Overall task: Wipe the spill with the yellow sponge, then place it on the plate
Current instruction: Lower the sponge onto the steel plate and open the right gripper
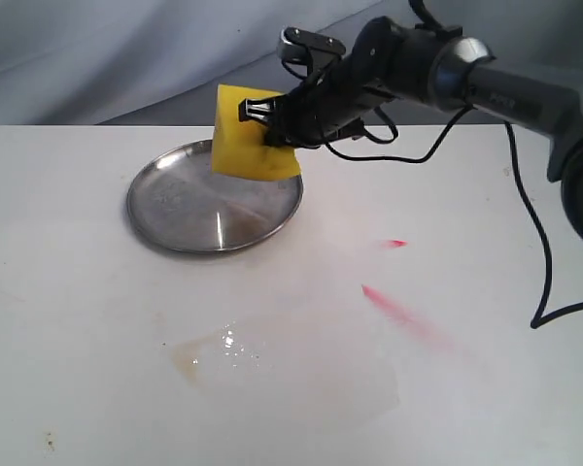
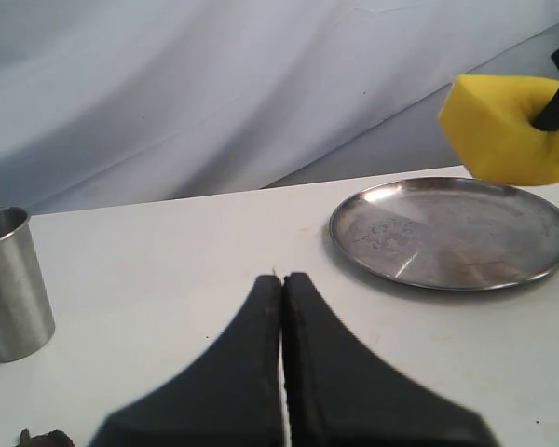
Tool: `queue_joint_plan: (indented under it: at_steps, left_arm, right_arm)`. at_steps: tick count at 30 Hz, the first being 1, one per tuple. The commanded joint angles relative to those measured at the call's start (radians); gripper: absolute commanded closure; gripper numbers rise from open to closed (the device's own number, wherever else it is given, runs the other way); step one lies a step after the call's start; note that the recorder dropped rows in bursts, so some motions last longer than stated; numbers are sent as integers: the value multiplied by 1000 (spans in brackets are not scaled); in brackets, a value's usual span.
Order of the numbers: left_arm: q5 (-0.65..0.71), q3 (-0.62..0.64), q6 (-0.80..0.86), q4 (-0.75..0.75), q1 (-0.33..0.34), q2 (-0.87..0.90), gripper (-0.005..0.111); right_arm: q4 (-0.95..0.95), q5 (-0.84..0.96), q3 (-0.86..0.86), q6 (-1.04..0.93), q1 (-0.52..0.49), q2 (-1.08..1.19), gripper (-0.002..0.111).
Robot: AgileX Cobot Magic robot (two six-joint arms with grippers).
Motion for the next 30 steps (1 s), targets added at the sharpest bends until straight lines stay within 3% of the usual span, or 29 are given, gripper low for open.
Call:
queue_joint_plan:
  at_steps: [1,6,14,18,19,22,25,30]
  left_arm:
    - [-7,5,0,-4,-5,-3,107]
    - [-7,5,0,-4,-5,-3,107]
    - [-7,5,0,-4,-5,-3,107]
    - [-7,5,0,-4,-5,-3,107]
    - [-7,5,0,-4,-5,-3,107]
    - [-7,5,0,-4,-5,-3,107]
    - [-7,5,0,-4,-5,-3,107]
    - [-7,5,0,-4,-5,-3,107]
  right_arm:
    - [203,-64,-5,-115,-13,70,108]
    - [396,-117,-5,-223,-13,130,108]
    - [394,-136,-5,-246,-13,138,105]
    - [394,-116,-5,-251,-13,138,85]
    - [394,-98,-5,-251,-13,138,69]
    - [396,-70,-5,-251,-13,138,48]
    - [396,-33,-5,-251,-13,130,41]
    - [387,44,-5,-263,-13,63,41]
